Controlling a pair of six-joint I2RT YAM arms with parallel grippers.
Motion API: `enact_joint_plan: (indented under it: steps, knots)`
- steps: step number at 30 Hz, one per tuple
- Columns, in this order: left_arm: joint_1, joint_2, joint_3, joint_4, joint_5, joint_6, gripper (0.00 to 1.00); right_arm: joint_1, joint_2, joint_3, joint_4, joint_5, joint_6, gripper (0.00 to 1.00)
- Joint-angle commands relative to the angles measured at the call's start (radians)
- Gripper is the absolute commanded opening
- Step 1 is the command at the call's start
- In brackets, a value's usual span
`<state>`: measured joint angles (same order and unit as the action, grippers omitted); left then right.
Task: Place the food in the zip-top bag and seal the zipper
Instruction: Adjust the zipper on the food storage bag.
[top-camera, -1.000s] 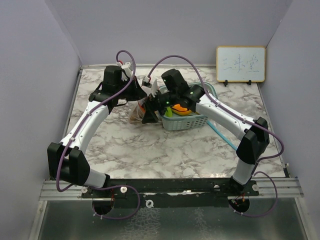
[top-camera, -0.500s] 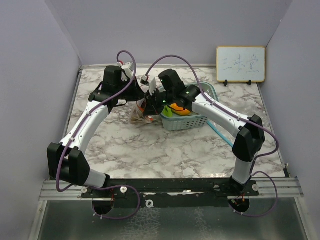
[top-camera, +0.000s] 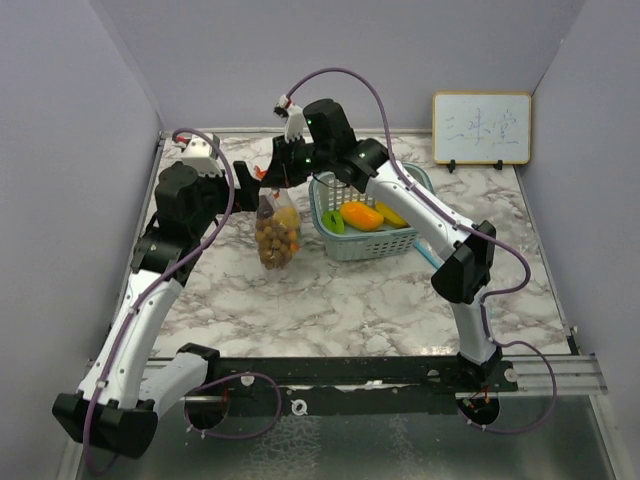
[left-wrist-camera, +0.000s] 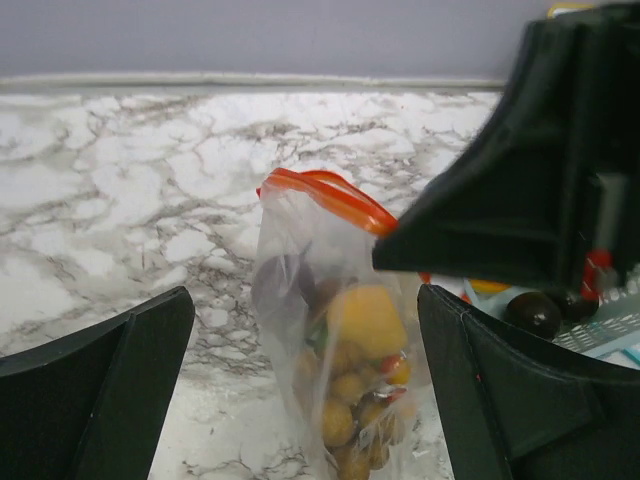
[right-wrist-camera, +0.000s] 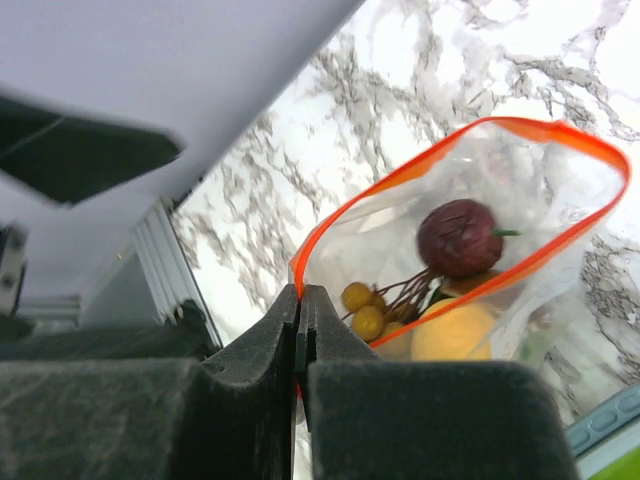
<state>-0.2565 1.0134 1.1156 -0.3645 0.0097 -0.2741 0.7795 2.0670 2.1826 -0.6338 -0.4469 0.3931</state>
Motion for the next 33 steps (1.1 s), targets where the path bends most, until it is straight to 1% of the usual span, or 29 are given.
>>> enact_joint_plan:
  steps: [1,4,7,12,15,18,23,29,33]
  knots:
    - [-0.001,-0.15,-0.126,0.151,0.043,0.133,0.95,-0.046,0.086,0.134,-0.019,0.042,0.174,0.02]
    - [-0.001,-0.197,-0.159,0.161,0.077,0.159,0.9,-0.055,0.107,0.178,-0.028,0.055,0.182,0.02]
    - [-0.001,-0.211,-0.157,0.146,0.102,0.162,0.87,-0.057,0.113,0.179,-0.026,0.065,0.189,0.02]
    - [-0.001,-0.218,-0.175,0.177,0.175,0.177,0.92,-0.068,0.11,0.177,-0.01,0.054,0.205,0.02]
    - [-0.001,-0.193,-0.205,0.214,0.193,0.197,0.93,-0.068,0.114,0.191,0.004,0.023,0.222,0.02]
    - [-0.001,-0.168,-0.257,0.309,0.227,0.237,0.94,-0.068,0.12,0.198,0.001,0.0,0.234,0.02]
    - [-0.003,-0.11,-0.279,0.401,0.273,0.274,0.91,-0.069,0.117,0.203,0.0,0.008,0.245,0.02]
    - [-0.009,-0.041,-0.316,0.534,0.233,0.28,0.92,-0.069,0.125,0.208,0.002,-0.007,0.267,0.02]
    - [-0.033,0.012,-0.305,0.571,0.226,0.276,0.9,-0.069,0.134,0.212,0.011,-0.008,0.289,0.02]
